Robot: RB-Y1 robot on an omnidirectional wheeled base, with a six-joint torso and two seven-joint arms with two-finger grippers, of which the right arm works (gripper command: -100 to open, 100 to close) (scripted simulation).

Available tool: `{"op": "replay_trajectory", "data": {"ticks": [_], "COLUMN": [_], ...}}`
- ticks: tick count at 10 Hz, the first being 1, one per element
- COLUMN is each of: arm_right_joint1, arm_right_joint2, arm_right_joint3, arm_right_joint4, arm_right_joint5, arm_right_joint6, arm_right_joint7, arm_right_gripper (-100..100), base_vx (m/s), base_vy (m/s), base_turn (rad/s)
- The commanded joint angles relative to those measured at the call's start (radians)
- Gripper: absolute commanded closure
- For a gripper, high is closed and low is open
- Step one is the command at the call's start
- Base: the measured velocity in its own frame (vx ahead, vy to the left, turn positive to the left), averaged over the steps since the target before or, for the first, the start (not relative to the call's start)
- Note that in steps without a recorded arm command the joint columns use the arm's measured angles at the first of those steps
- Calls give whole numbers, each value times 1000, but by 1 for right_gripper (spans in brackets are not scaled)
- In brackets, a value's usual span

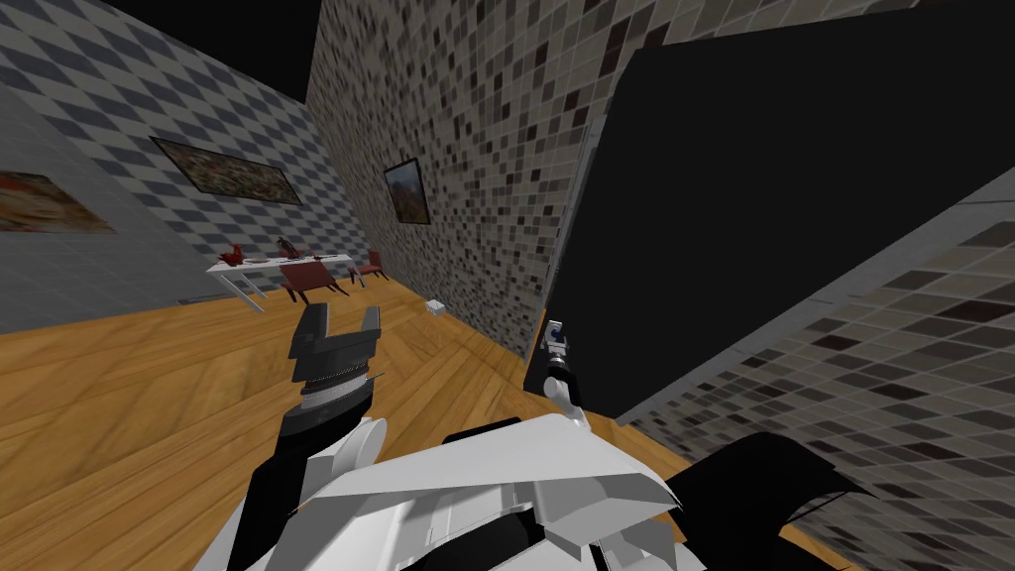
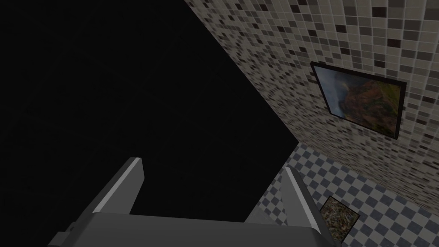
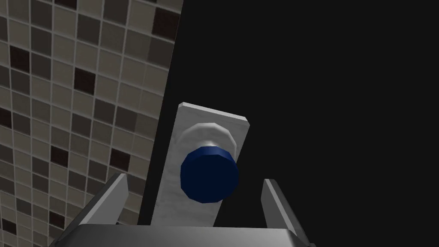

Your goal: Pull the door open

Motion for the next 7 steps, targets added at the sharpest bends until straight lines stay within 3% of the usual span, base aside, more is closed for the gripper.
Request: {"op": "replay_trajectory", "data": {"ticks": [1, 4, 5, 6, 7], "arm_right_joint1": [1, 5, 4, 5, 5], "arm_right_joint2": [17, 59, 52, 13, -1], "arm_right_joint3": [8, 23, 19, 8, 2], "arm_right_joint4": [-6, -24, -22, -13, -9], "arm_right_joint5": [-28, -73, -65, -75, -79], "arm_right_joint6": [-2, -2, -1, 0, 0], "arm_right_joint7": [-35, -87, -74, -96, -105], "arm_right_gripper": [-100, -100, -100, -100, -100], "base_vx": [-80, -69, -27, 37, 70], "base_vy": [-25, -20, -7, 6, 13], "base_turn": [20, 18, 3, 55, 71]}}
